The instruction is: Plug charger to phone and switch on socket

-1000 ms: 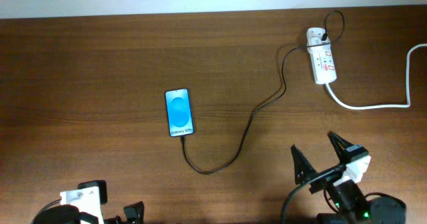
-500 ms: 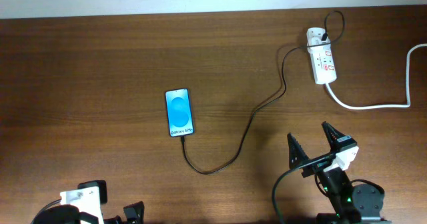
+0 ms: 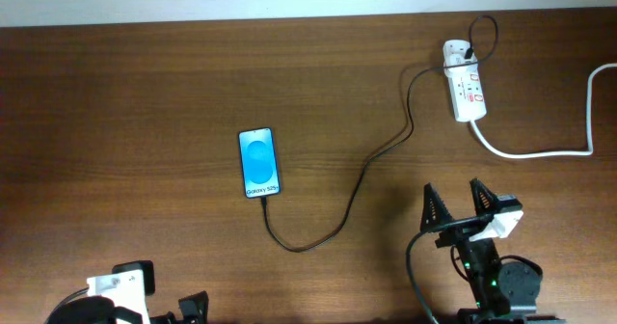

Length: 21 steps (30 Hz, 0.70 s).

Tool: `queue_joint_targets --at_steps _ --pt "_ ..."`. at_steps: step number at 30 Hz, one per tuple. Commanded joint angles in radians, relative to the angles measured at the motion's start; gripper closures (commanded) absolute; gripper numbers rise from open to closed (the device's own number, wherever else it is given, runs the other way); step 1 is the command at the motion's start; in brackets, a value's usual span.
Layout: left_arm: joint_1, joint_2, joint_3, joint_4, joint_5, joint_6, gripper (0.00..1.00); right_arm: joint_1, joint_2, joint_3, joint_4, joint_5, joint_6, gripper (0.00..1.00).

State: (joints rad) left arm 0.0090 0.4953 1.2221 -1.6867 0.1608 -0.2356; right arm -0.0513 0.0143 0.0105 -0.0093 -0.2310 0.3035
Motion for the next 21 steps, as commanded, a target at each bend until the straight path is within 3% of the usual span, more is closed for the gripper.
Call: queue_joint_targets --at_steps 1,21 --pt "0.000 -0.005 0.000 0.001 0.007 -0.013 0.00 0.006 -0.010 -0.005 -0.055 0.046 0.038 0.02" --pt "0.000 -0.005 0.000 0.002 0.007 -0.013 0.01 0.005 -0.010 -0.005 -0.051 0.007 0.008 0.02"
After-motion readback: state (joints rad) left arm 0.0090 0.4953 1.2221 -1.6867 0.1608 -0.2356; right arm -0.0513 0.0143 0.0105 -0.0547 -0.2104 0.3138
